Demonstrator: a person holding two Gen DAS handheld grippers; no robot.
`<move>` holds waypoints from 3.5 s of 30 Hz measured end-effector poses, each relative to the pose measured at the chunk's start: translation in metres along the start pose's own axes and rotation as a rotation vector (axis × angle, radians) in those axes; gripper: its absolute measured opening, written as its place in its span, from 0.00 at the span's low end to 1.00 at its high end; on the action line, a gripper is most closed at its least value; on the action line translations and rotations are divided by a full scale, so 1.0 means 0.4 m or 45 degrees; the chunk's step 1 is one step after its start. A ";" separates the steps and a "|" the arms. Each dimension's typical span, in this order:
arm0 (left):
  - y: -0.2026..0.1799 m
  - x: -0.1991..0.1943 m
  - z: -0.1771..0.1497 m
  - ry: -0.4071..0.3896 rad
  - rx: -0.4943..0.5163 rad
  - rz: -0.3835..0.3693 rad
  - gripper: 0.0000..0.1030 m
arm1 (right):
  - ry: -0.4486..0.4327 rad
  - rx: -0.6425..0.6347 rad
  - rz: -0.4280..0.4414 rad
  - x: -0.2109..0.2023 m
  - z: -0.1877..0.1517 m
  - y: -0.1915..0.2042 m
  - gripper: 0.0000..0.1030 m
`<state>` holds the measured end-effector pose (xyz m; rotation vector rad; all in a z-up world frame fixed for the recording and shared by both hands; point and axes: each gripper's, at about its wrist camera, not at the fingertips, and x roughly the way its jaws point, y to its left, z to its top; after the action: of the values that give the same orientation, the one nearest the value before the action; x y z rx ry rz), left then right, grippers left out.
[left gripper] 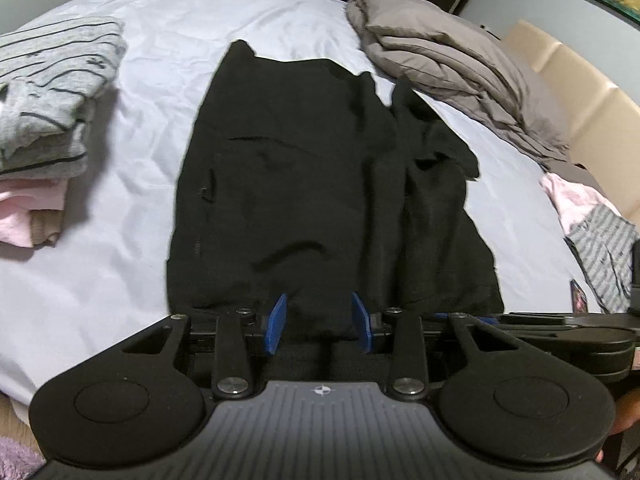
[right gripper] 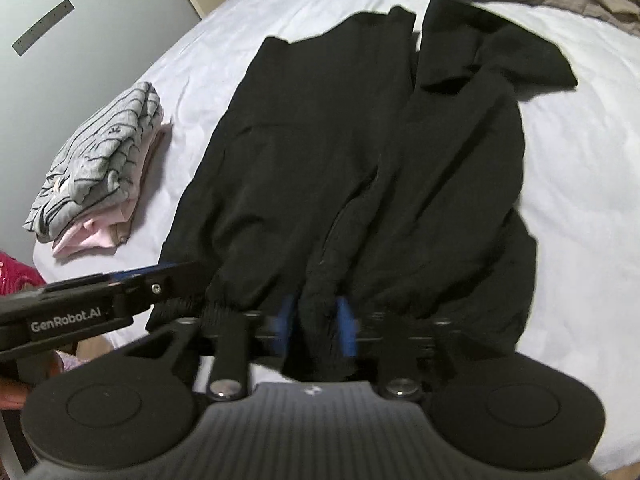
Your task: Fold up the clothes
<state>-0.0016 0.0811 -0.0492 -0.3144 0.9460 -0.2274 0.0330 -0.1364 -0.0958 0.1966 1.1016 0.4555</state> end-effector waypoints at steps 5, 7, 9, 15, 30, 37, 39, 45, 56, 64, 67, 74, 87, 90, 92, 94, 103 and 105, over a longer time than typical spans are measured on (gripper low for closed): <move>-0.020 0.007 -0.008 0.028 0.021 -0.043 0.35 | 0.008 -0.040 0.014 -0.032 -0.017 -0.005 0.46; -0.035 0.012 -0.012 0.041 0.038 -0.067 0.37 | -0.007 -0.052 -0.006 -0.053 -0.020 -0.013 0.47; -0.055 0.017 -0.017 0.050 0.059 -0.096 0.39 | -0.034 -0.067 -0.061 -0.079 -0.020 -0.029 0.47; -0.119 0.051 -0.023 0.092 0.106 -0.168 0.39 | -0.105 -0.075 -0.189 -0.133 -0.024 -0.088 0.48; -0.107 0.138 -0.005 0.203 -0.085 -0.227 0.11 | -0.076 -0.204 -0.222 -0.114 -0.082 -0.085 0.59; -0.073 0.074 0.031 0.090 -0.164 -0.251 0.08 | -0.059 -0.335 -0.246 -0.098 -0.121 -0.059 0.68; -0.065 0.059 0.038 0.068 -0.182 -0.261 0.08 | -0.062 -0.366 -0.266 -0.084 -0.127 -0.047 0.68; -0.029 0.017 0.043 0.014 -0.214 -0.240 0.08 | -0.095 -0.390 -0.317 -0.052 -0.116 -0.037 0.47; 0.062 -0.050 0.036 -0.056 -0.283 -0.164 0.07 | -0.104 -0.365 -0.277 -0.043 -0.107 -0.013 0.45; 0.145 -0.080 0.009 -0.059 -0.358 -0.074 0.07 | -0.113 -0.451 -0.282 -0.031 -0.102 0.031 0.45; 0.174 -0.073 -0.011 -0.023 -0.395 -0.045 0.07 | -0.105 -0.452 -0.274 -0.028 -0.104 0.036 0.45; 0.200 -0.050 -0.039 0.002 -0.363 0.009 0.07 | -0.086 -0.457 -0.262 -0.017 -0.103 0.044 0.39; 0.223 -0.039 -0.067 0.048 -0.402 0.073 0.39 | -0.059 -0.444 -0.242 -0.003 -0.097 0.048 0.35; 0.232 -0.037 -0.073 0.060 -0.437 0.053 0.44 | -0.056 -0.434 -0.238 -0.002 -0.095 0.045 0.35; 0.236 -0.023 -0.077 0.086 -0.461 0.014 0.44 | -0.054 -0.430 -0.238 -0.001 -0.094 0.045 0.35; 0.237 -0.009 -0.078 0.097 -0.464 0.003 0.44 | -0.053 -0.423 -0.236 0.002 -0.093 0.043 0.35; 0.249 -0.001 -0.071 0.093 -0.506 -0.074 0.15 | -0.079 -0.426 -0.211 0.002 -0.082 0.038 0.15; 0.242 -0.015 -0.065 0.078 -0.512 -0.109 0.14 | -0.100 -0.417 -0.208 -0.014 -0.072 0.039 0.10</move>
<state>-0.0213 0.1690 -0.0939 -0.7221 1.0376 -0.1239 0.0013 -0.1271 -0.0981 -0.1610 0.9425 0.4708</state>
